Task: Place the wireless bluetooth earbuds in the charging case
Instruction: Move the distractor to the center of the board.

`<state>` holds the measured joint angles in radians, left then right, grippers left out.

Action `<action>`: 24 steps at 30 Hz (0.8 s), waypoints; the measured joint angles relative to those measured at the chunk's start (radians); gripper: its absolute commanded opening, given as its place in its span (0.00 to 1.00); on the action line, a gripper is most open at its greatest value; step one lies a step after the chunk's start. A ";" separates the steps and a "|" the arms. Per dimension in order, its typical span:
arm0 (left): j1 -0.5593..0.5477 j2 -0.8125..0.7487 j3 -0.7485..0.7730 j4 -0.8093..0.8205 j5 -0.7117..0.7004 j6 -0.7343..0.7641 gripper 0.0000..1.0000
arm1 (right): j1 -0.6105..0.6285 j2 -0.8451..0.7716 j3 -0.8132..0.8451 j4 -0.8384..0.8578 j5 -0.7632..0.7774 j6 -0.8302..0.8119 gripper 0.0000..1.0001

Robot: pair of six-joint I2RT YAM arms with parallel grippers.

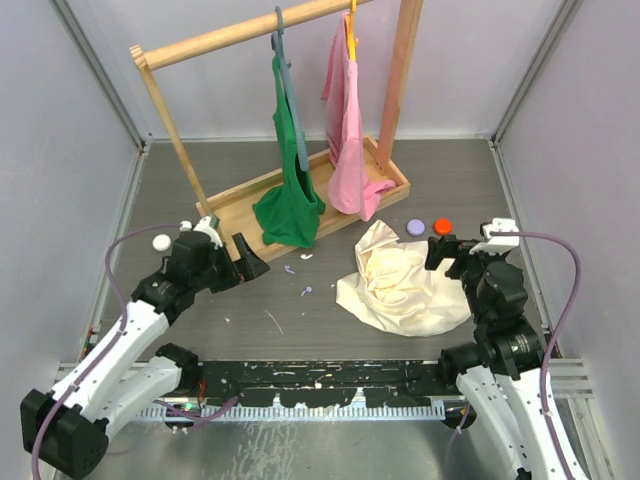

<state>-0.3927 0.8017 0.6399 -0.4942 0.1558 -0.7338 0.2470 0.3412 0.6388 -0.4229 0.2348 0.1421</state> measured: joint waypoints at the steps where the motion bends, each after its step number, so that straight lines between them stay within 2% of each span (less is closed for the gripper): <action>1: -0.013 0.014 -0.008 0.016 -0.008 -0.008 0.98 | 0.000 0.014 0.000 0.000 -0.012 0.000 1.00; 5: -0.100 0.087 -0.044 0.084 -0.095 -0.047 0.98 | 0.000 0.029 0.000 -0.004 -0.042 0.001 1.00; 12: -0.254 0.222 -0.056 0.208 -0.347 -0.078 0.98 | 0.000 0.018 0.000 -0.002 -0.057 0.000 1.00; 24: -0.306 0.549 -0.011 0.356 -0.591 -0.006 0.98 | 0.000 -0.015 -0.001 -0.002 -0.062 -0.001 1.00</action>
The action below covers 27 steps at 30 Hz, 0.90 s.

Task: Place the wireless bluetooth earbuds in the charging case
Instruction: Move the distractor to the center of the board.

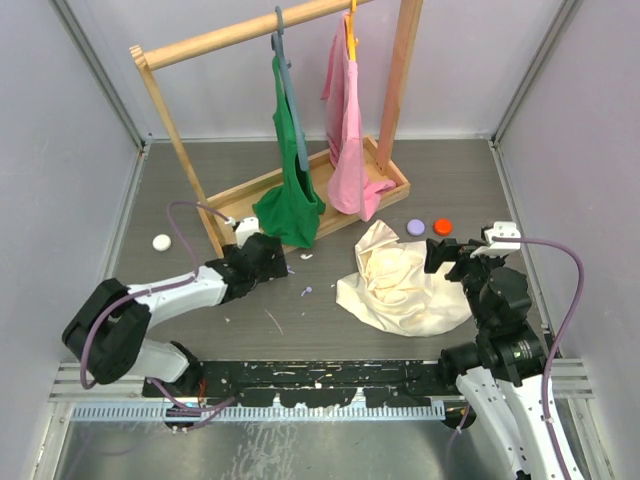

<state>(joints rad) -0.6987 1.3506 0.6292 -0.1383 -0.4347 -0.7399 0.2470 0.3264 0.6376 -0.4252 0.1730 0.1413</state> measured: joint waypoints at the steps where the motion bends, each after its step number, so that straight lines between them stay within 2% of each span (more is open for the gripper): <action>1: 0.000 0.022 0.013 0.010 -0.016 0.012 0.98 | 0.000 -0.003 0.000 0.000 0.000 0.000 1.00; 9: 0.017 0.221 0.153 0.038 -0.073 0.110 0.98 | 0.000 -0.009 -0.003 0.006 0.000 0.000 1.00; 27: 0.266 0.571 0.517 0.061 -0.011 0.215 0.98 | 0.000 -0.012 -0.014 0.007 -0.001 -0.001 1.00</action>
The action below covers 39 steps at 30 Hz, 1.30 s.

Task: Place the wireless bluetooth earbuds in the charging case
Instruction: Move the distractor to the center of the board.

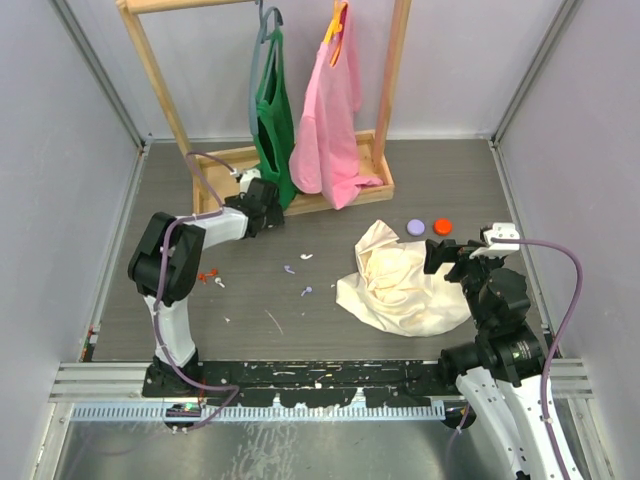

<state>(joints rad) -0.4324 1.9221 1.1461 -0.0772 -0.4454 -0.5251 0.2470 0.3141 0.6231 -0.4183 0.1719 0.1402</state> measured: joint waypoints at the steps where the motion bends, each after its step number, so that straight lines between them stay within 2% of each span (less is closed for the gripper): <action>1: 0.010 0.011 0.015 -0.001 0.007 0.004 0.98 | 0.000 0.000 0.000 0.000 -0.001 0.000 1.00; 9: 0.064 0.070 0.107 -0.009 0.050 0.023 0.98 | 0.000 0.012 0.000 0.001 -0.010 0.000 1.00; 18: 0.076 0.018 0.034 0.035 0.102 -0.007 0.98 | 0.000 0.057 0.003 0.000 -0.044 0.009 1.00; 24: 0.079 -0.135 -0.111 0.017 0.167 -0.067 0.98 | 0.000 0.161 0.038 -0.010 -0.105 0.065 1.00; 32: 0.078 -0.433 -0.234 -0.076 0.255 -0.137 0.98 | 0.000 0.382 0.061 0.010 -0.264 0.160 1.00; 39: 0.078 -0.709 -0.271 -0.258 0.320 -0.140 0.98 | 0.067 0.606 0.063 0.097 -0.340 0.235 1.00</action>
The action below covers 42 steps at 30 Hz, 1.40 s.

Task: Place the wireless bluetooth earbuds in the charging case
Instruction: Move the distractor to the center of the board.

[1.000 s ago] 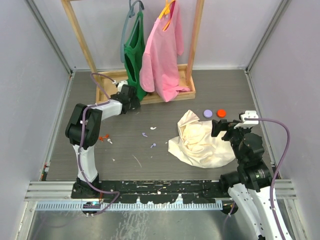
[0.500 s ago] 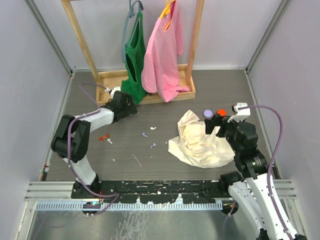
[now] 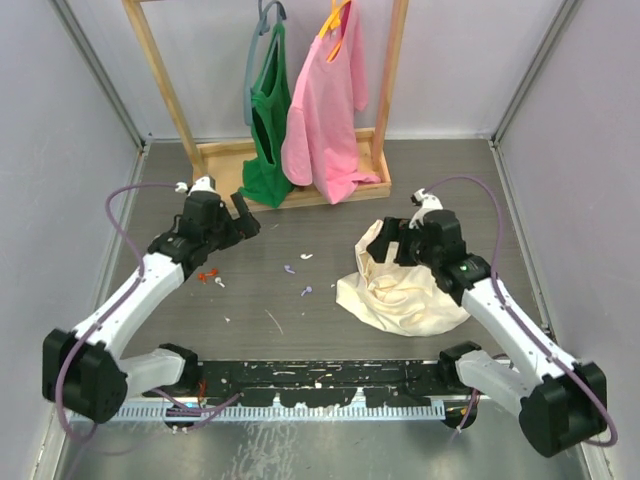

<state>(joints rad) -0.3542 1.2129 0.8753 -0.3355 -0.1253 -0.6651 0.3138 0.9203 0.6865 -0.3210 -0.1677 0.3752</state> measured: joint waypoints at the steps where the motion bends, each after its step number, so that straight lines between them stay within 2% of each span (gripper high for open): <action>1: 0.000 -0.037 0.001 -0.032 0.000 0.006 0.98 | 0.024 0.032 0.001 0.015 0.001 0.008 1.00; 6: 0.000 -0.204 0.019 -0.196 -0.021 0.080 0.98 | 0.116 0.183 0.008 0.101 0.021 0.053 1.00; 11: 0.000 -0.346 0.069 -0.317 -0.060 0.185 0.98 | 0.130 0.314 0.008 0.176 0.047 0.116 1.00; 18: 0.000 -0.512 0.087 -0.361 -0.142 0.327 0.98 | 0.138 0.405 0.000 0.212 0.059 0.196 1.00; 26: 0.000 -0.610 -0.001 -0.327 -0.219 0.378 0.98 | 0.139 0.349 -0.127 0.169 0.090 0.283 1.00; 31: -0.014 -0.618 -0.014 -0.327 -0.246 0.390 0.98 | 0.141 0.217 -0.163 0.045 0.189 0.312 1.00; 36: -0.042 -0.643 -0.015 -0.326 -0.270 0.393 0.98 | 0.132 0.195 -0.162 -0.058 0.301 0.328 1.00; 42: -0.077 -0.658 -0.019 -0.326 -0.298 0.393 0.98 | -0.010 0.195 -0.162 -0.121 0.354 0.336 1.00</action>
<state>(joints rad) -0.4309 0.5552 0.8558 -0.6617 -0.4229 -0.2718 0.3038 1.1149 0.5247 -0.4416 0.1860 0.7116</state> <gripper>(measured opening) 0.980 0.996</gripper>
